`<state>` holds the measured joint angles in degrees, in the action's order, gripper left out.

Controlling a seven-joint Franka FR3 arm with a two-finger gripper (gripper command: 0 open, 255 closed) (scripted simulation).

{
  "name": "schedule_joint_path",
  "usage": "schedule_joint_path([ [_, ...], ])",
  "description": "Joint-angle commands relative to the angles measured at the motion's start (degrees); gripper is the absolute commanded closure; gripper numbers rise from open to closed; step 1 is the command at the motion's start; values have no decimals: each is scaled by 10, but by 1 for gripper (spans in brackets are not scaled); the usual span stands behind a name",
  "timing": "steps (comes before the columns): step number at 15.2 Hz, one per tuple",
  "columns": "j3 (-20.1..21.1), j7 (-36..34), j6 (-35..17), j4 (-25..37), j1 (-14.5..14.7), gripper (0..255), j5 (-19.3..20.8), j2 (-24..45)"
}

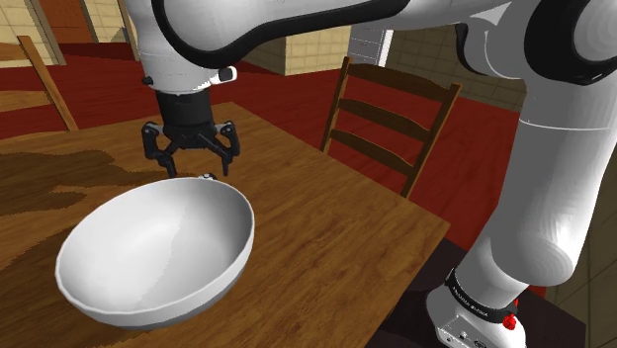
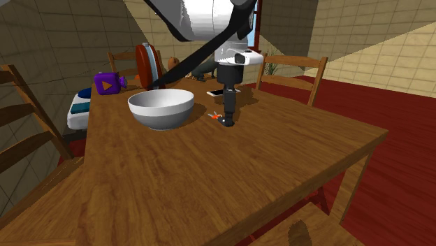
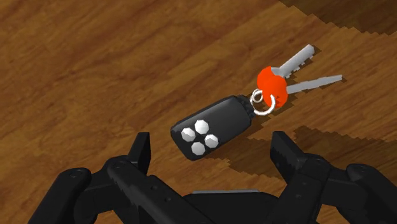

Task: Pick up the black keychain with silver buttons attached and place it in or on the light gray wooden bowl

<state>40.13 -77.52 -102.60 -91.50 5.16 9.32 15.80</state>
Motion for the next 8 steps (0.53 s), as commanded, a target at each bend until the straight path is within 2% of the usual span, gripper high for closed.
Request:
schedule_joint_path([
  [1,0,-1,-2,-2,0,0,0,0],
  [6,0,0,-2,-2,0,0,0,0],
  [7,0,0,-2,-2,0,255,0,0],
  [8,0,0,-2,-2,0,255,0,0],
])
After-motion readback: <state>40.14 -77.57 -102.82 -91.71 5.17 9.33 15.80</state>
